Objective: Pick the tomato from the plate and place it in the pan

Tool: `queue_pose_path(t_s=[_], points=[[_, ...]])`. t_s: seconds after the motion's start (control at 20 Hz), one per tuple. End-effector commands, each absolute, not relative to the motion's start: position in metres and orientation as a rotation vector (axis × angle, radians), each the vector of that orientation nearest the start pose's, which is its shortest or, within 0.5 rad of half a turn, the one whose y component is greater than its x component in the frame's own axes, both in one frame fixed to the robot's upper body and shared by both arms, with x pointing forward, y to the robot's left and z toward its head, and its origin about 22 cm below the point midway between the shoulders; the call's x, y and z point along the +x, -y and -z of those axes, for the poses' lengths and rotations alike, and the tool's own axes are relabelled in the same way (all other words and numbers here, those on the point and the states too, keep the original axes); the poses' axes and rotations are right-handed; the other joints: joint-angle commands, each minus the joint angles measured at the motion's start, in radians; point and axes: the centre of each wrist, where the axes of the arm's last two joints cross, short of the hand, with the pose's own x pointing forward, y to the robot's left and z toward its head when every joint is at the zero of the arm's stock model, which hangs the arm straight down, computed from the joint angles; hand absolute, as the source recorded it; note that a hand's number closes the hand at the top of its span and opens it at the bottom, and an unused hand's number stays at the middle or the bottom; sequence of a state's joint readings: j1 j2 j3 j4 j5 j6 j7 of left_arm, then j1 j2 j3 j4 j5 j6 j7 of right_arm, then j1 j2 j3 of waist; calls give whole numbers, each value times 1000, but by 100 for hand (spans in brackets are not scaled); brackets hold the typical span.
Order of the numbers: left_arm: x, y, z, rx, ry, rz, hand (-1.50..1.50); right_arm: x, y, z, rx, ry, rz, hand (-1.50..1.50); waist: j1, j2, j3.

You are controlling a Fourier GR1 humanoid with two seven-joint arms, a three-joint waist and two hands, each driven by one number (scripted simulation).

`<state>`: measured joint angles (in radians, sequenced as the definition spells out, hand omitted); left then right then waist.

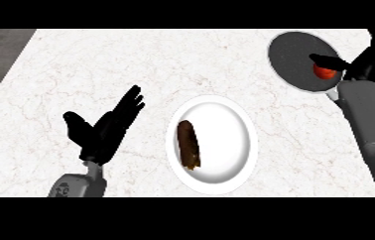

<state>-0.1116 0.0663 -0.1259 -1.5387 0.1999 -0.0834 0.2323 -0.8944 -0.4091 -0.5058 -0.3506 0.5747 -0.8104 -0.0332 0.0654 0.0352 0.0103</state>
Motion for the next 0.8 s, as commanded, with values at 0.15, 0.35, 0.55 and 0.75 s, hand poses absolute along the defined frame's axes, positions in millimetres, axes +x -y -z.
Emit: queue_pose_path(t_s=[0.15,0.35,0.55,0.75], points=[[253,-212,-13,-256,1386,143,0,384,401,-39,-1032,1397,438,-150,-17,-12,-2],[249,-219,-2,-261,1369,117,0,374,406,-23,-889,1455,363,-150,-22,-17,-6],[250,-215,4,-247,1367,101,0,336,436,6,-768,1500,355,-150,-42,-22,-7],[253,-203,7,-256,1352,107,0,322,443,19,-724,1528,313,-150,-43,-23,-8]])
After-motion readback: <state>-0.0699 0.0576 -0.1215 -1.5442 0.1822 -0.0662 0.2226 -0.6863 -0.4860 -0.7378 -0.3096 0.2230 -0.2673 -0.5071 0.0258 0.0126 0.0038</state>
